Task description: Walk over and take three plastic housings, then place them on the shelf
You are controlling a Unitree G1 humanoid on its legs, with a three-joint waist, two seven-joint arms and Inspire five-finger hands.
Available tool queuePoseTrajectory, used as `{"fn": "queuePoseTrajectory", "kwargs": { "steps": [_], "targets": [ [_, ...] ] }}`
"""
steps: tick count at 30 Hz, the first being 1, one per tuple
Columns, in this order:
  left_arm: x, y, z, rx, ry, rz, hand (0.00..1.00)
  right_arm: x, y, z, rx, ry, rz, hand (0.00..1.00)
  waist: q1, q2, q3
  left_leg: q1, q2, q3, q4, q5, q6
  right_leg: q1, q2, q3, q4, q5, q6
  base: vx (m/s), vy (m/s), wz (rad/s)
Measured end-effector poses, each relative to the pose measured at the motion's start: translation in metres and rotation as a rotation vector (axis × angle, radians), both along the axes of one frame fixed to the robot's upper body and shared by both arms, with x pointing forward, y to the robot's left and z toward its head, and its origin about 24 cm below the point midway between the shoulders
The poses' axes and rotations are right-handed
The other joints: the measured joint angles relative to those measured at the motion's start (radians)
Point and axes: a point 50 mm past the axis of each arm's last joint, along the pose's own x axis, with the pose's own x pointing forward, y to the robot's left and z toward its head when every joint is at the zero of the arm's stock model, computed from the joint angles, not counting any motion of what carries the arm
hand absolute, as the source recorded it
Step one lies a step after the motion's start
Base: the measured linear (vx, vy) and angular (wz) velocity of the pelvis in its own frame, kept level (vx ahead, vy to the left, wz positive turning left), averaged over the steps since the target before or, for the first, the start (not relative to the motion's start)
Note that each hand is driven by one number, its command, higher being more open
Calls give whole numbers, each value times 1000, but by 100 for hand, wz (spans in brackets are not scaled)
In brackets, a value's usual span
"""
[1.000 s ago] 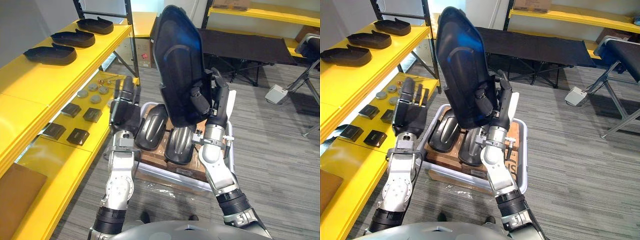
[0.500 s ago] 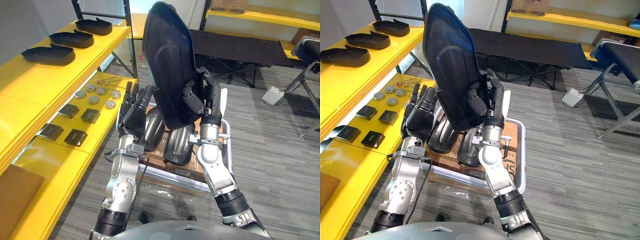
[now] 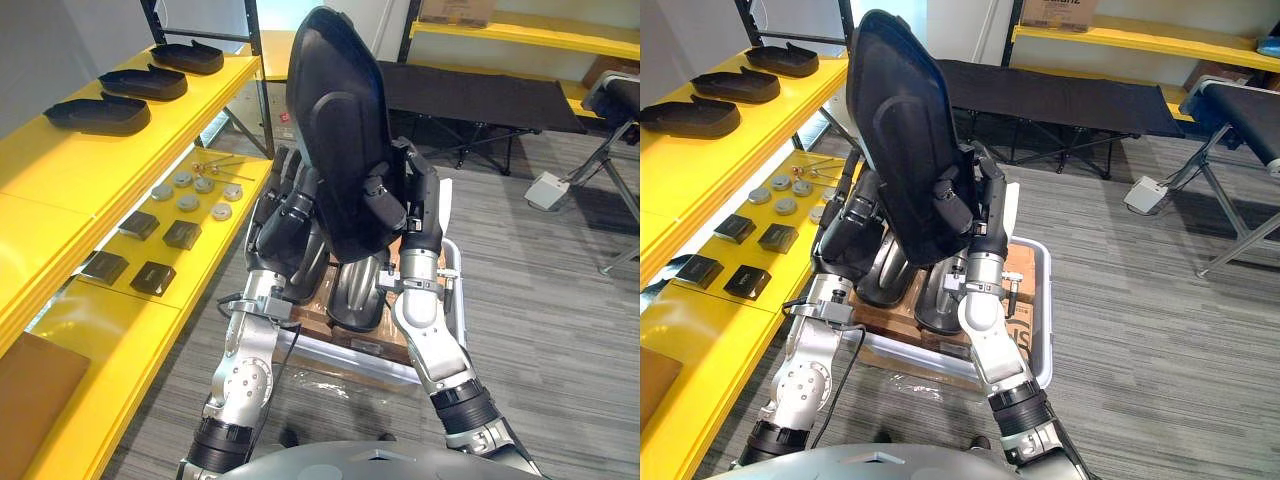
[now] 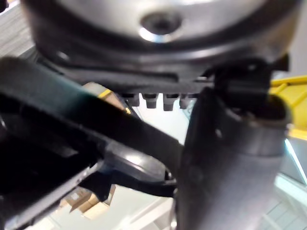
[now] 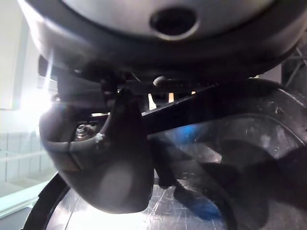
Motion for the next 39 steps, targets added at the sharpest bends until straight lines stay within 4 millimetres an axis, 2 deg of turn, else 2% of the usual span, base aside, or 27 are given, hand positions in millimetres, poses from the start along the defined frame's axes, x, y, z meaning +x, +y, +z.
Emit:
{"fn": "queuePoseTrajectory", "kwargs": {
  "steps": [8, 14, 30, 36, 39],
  "targets": [
    [0, 14, 11, -271, -33, 39, 100, -7, 3, -11, -8, 40, 30, 0, 1, 2, -3, 12, 0, -2, -12, 3, -1, 8, 1, -2, 0, -1, -2, 0, 0, 0],
    [-2, 24, 22, -283, -130, 93, 100, -9, 4, -15, -16, 57, 49, 0, 4, 1, -4, 12, 0, -6, -14, 5, -1, 10, 2, -9, 0, -2, -2, 0, 0, 2],
    [-5, 15, 26, 209, -221, 92, 100, -9, -3, -17, -26, 68, 44, 0, 1, -1, -5, 12, 1, 0, -14, 5, -2, 5, 2, 0, -1, -2, -2, 0, 0, -1],
    [-5, 12, 21, 387, -203, 77, 100, -9, -3, -17, -24, 69, 48, 0, 1, -2, -5, 12, 1, 1, -14, 5, -2, 6, 2, 1, -1, -1, -2, 0, 0, 0],
    [-3, 5, 10, 480, -140, 83, 100, -9, -1, -17, -30, 69, 69, 0, 2, -2, -5, 12, 1, 0, -13, 5, -2, 6, 2, 1, -1, -1, -2, 0, 0, 0]
  ]
}}
